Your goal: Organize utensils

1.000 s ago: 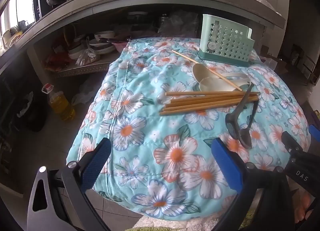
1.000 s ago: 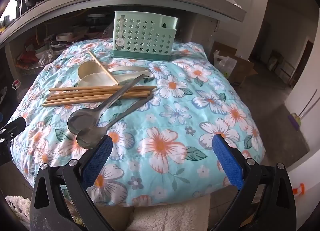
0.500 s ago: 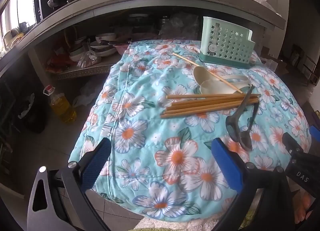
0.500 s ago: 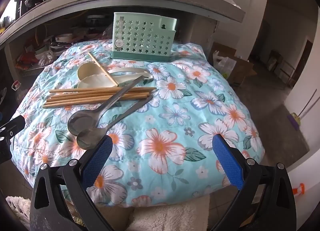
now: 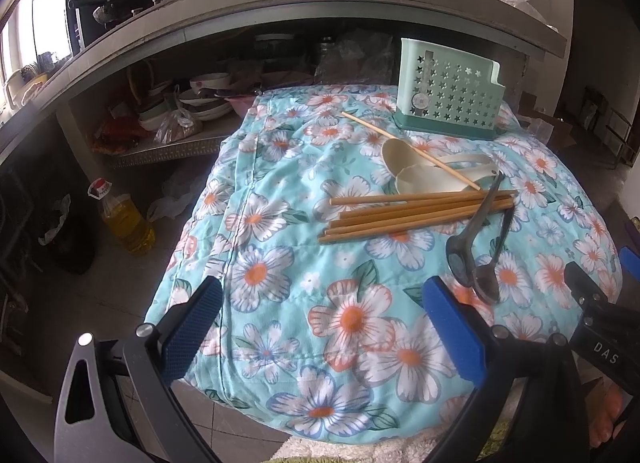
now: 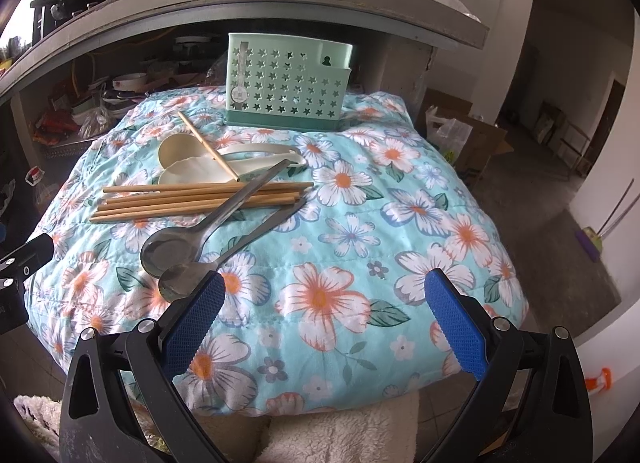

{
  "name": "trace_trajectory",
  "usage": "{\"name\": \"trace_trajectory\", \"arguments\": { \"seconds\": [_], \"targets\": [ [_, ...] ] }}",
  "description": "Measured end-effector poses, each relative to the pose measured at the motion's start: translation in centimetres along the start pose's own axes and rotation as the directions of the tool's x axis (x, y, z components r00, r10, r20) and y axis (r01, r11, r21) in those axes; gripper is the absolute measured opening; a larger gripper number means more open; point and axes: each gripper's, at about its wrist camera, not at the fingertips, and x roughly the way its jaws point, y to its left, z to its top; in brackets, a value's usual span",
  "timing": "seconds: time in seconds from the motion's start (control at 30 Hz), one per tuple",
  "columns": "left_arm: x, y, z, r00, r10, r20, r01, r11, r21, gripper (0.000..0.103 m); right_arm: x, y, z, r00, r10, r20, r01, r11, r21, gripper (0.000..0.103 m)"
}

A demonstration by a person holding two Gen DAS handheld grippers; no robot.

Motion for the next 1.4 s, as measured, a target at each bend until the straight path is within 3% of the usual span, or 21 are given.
{"name": "trace_trajectory", "arguments": {
  "seconds": [1.4],
  "targets": [
    [-0.33,0.77,0.12,1.000,0.004,-0.004,-0.004,1.000,0.003,0.098,-0.15,0.10,-0.41,1.000,0.005,0.013,-0.005,1.000,0.001,0.095]
  ]
}}
